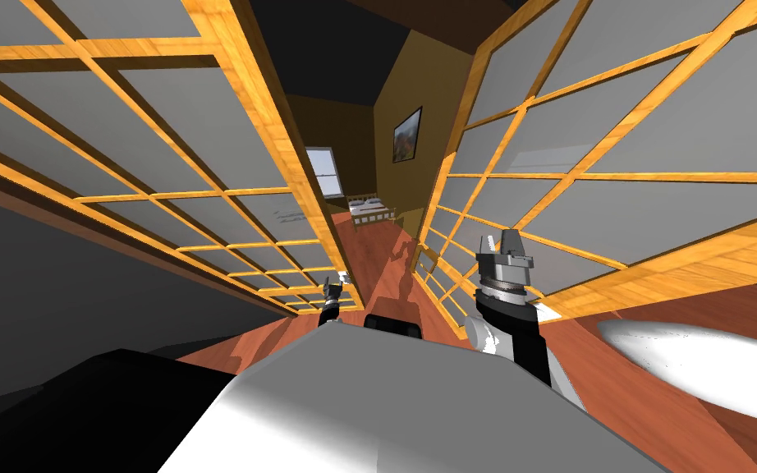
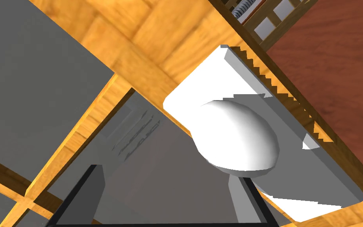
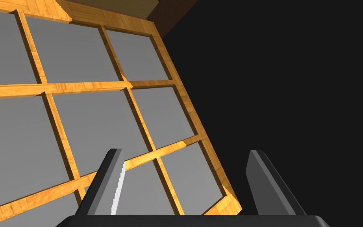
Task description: Pull the door open
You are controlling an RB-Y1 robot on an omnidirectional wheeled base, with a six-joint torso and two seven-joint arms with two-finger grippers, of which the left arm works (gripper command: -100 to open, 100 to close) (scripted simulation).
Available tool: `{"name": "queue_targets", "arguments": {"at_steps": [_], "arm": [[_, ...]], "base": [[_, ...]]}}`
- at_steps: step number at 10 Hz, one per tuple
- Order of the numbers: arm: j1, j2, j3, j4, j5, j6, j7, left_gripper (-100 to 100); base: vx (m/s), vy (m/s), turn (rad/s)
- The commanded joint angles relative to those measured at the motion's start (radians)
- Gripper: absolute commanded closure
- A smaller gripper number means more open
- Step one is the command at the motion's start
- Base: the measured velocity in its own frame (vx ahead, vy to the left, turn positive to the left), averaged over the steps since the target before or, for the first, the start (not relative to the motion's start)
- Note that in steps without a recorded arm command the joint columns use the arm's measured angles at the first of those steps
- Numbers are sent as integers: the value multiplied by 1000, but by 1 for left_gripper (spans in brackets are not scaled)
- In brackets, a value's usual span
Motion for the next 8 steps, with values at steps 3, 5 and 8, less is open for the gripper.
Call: {"name": "queue_targets", "arguments": {"at_steps": [3, 5, 8], "arm": [[-15, -11, -52, -2, 37, -9, 89, -100], [-15, -11, -52, -2, 37, -9, 91, -100], [-13, -7, -66, -7, 61, -10, 133, -100]], "base": [[-44, 10, -66], [-44, 8, -9], [-28, 12, -47]]}}
